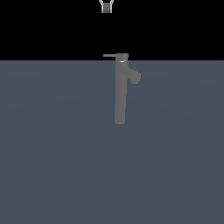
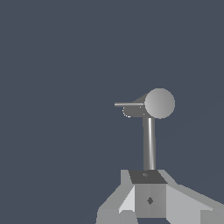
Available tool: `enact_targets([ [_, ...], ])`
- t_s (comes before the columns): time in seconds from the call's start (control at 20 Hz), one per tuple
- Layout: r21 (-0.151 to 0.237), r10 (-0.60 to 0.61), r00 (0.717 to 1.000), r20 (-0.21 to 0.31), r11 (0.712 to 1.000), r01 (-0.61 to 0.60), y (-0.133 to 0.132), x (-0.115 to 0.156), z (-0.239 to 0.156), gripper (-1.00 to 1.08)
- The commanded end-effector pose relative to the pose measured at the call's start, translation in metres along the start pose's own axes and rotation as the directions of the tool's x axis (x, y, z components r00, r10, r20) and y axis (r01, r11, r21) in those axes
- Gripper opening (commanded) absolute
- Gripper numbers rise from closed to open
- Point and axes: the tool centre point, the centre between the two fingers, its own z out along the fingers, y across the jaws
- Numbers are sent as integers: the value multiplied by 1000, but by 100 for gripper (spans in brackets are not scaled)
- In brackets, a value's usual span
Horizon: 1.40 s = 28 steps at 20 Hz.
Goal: Turn on the faucet by rotating a designated handle.
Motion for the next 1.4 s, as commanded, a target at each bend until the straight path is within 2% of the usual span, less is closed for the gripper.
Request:
enact_targets([
  [0.0, 3, -3, 1000, 4, 1000, 3, 1, 18, 16, -100],
  [0.35, 9, -10, 1000, 16, 1000, 10, 4, 62, 65, -100],
  [0.65, 13, -15, 1000, 24, 1000, 14, 6, 85, 98, -100],
  [0.95, 15, -17, 999, 27, 1000, 16, 7, 96, 116, -100],
  [1.35, 16, -17, 999, 29, 1000, 16, 7, 98, 120, -100],
])
